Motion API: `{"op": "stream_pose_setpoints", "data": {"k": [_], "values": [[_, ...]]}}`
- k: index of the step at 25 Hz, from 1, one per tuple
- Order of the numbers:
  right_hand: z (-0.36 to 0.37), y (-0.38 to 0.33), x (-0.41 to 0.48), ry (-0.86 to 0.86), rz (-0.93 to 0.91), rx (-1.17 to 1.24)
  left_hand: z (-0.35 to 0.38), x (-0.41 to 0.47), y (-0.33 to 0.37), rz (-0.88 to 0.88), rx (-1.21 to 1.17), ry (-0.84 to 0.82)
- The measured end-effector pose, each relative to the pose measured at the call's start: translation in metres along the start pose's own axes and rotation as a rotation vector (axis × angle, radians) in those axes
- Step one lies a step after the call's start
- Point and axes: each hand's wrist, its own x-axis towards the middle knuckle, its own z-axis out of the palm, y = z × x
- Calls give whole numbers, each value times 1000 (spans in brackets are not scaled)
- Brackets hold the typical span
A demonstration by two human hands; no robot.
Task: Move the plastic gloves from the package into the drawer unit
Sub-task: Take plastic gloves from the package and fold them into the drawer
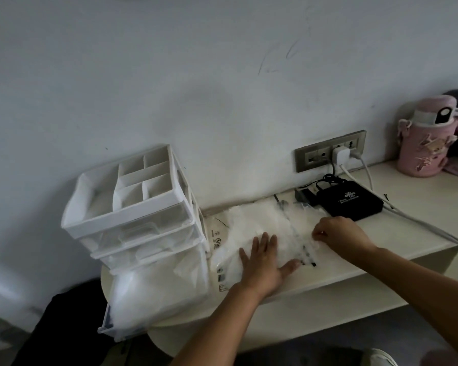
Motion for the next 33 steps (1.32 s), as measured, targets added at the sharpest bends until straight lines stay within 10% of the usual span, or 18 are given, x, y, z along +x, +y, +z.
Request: {"op": "stream_pose_setpoints", "data": {"k": [10, 17, 21, 24, 33], "values": [[-25, -10, 8, 31, 88, 332, 5, 3, -6, -9, -48, 15], [-95, -12, 16, 379, 76, 601, 0, 10, -6, -43, -89, 4], [-125, -30, 1, 166, -84, 1283, -38, 10, 8, -96, -744, 93], [-134, -45, -8, 42, -130, 1297, -61, 14, 0, -116, -1381, -19], [-127, -70, 5, -271, -215, 1027, -101, -10, -21, 177, -1284, -150]]}}
